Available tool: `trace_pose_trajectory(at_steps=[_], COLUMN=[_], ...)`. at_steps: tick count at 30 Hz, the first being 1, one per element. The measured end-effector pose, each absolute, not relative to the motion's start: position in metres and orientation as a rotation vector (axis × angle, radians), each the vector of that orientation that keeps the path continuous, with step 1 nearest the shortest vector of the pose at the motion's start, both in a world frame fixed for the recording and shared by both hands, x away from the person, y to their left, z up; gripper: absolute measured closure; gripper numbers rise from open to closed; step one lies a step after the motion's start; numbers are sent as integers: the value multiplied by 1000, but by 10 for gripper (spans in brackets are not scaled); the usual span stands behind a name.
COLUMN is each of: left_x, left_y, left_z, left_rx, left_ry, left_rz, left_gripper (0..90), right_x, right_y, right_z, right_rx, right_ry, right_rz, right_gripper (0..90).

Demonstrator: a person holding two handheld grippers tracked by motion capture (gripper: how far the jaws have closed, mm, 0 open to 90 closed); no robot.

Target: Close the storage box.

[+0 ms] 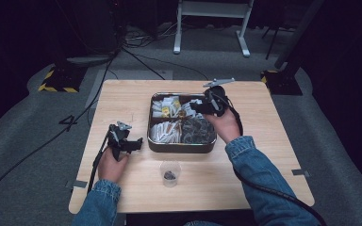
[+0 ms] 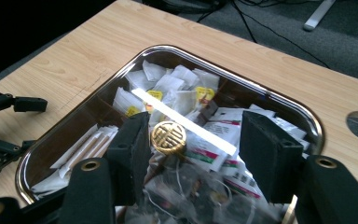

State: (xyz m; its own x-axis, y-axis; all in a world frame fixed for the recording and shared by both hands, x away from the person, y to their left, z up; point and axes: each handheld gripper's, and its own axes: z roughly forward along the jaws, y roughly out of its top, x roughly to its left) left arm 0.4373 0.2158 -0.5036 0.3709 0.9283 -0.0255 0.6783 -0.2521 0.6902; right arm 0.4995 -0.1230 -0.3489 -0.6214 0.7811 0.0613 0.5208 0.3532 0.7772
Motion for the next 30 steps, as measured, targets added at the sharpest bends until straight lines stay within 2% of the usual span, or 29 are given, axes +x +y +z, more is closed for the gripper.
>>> trace_pose_trajectory(at_steps=[21,30], left_x=[438,438], left_y=[216,216], left_z=[-504,-503], left_rx=[2019,2019], left_ry=[1381,1382], left_rz=[526,527], left_gripper=[153,153], right_x=[468,455], right_y=[-227,-268], right_z=[-342,-359], right_rx=[1175,1191], right_ry=[2230,2206], right_rz=[1151,1174], right_gripper=[404,377])
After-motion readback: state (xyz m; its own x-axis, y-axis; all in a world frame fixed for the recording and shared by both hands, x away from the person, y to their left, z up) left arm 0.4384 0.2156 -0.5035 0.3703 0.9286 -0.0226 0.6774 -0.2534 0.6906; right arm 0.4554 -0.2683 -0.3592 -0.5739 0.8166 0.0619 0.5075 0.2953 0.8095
